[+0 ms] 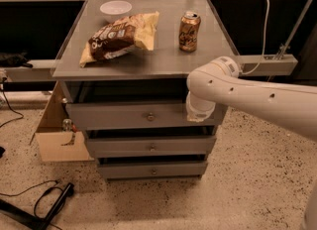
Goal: Open top drawer
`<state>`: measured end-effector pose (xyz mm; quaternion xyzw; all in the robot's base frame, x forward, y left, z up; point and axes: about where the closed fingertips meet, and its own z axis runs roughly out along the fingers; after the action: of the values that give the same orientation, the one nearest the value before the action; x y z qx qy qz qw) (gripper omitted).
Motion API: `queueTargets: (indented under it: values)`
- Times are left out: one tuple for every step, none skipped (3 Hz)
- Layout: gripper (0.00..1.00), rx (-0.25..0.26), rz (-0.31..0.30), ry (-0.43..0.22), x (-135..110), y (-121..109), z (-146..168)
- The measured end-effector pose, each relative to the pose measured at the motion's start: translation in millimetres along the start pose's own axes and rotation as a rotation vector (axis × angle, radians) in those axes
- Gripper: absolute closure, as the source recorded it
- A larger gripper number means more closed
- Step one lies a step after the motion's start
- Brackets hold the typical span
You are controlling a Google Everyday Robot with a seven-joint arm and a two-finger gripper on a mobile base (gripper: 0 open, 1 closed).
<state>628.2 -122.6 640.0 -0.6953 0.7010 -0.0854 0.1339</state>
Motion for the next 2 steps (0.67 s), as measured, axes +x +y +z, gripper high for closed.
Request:
queueTargets:
  values:
    - [1.0,-0.002,0.009,0.013,6.8,-0.3,-4.7]
    - [1.0,-0.002,0.009,0.013,6.1,-3.1,-9.0]
